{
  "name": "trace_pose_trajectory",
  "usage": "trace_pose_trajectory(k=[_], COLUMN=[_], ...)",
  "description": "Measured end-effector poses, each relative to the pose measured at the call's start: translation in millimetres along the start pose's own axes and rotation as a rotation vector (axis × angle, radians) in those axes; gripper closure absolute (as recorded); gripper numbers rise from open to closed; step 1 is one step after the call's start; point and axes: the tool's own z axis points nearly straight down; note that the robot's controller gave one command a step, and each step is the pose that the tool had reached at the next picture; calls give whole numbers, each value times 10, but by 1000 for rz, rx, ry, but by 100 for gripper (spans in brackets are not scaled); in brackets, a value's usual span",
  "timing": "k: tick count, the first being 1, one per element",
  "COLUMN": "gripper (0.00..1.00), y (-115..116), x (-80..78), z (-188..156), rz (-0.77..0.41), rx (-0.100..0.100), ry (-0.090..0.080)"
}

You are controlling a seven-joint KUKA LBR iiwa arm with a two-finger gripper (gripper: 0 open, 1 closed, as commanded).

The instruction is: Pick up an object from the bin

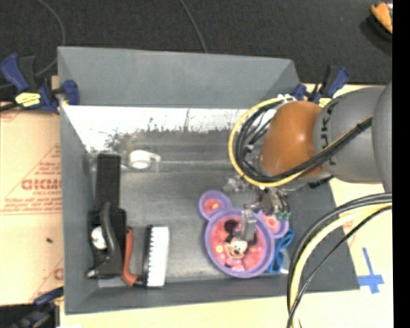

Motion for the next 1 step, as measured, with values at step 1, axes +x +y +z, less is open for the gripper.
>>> trace_pose_trajectory(k=[1], gripper=[100], y=[104], x=[137], z=[-5], rz=[239], rx=[-3], ry=[-5])
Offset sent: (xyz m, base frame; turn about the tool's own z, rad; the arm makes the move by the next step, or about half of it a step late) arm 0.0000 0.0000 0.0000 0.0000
